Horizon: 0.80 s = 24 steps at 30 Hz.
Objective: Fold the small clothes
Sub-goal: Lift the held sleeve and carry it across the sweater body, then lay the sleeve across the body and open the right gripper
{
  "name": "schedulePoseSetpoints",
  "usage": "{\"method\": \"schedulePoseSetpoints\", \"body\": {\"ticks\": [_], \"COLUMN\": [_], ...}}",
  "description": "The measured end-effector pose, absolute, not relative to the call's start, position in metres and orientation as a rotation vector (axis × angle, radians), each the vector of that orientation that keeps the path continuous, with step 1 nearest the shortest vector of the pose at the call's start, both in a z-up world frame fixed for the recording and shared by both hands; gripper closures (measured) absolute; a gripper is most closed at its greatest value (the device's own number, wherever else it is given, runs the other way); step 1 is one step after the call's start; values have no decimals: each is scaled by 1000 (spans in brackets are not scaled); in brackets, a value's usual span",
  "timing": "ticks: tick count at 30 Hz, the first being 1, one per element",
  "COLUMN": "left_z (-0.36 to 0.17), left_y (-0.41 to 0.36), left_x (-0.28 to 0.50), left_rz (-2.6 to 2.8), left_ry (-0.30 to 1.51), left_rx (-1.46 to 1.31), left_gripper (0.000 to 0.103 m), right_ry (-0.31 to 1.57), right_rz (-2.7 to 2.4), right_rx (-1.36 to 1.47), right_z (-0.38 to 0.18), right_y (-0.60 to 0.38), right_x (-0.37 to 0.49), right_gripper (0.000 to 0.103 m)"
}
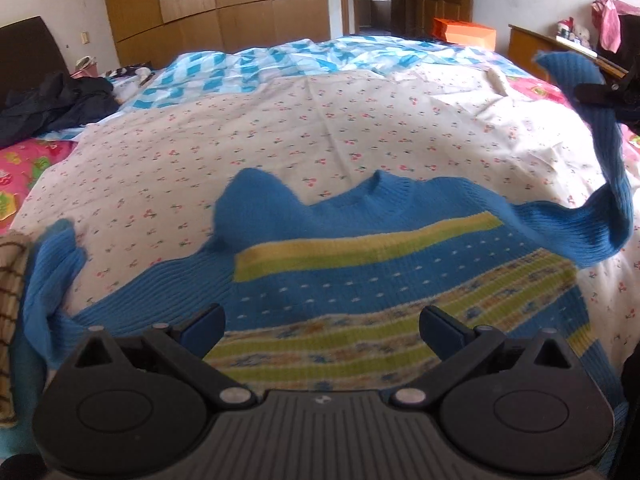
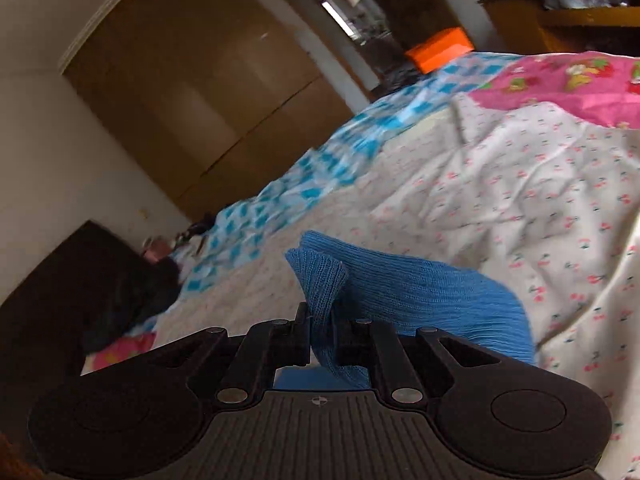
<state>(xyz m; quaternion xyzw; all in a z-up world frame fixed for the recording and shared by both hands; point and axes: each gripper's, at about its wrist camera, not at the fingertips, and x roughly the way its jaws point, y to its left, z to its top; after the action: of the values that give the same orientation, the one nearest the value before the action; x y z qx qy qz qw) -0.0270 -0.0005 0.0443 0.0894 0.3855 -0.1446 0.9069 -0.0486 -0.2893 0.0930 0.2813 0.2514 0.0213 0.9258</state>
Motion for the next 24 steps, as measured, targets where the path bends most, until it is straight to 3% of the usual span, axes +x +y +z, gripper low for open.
{"method": "schedulePoseSetpoints", "body": {"ticks": [10, 20, 24], "left_z": [46, 52, 49], "left_y": [87, 99, 101], "left_x": [-53, -54, -53], "left_rz": [-132, -113, -99], "left_ry": [767, 745, 760], "left_rx": [131, 93, 93], "left_gripper": [0, 0, 0], "right_ry": [772, 668, 735], "right_rz": [250, 237, 304], "right_rx": [197, 236, 207], "right_z": [16, 40, 23], "right_y": [-120, -113, -100], "right_x": [-19, -10, 1], "right_gripper": [93, 93, 88]}}
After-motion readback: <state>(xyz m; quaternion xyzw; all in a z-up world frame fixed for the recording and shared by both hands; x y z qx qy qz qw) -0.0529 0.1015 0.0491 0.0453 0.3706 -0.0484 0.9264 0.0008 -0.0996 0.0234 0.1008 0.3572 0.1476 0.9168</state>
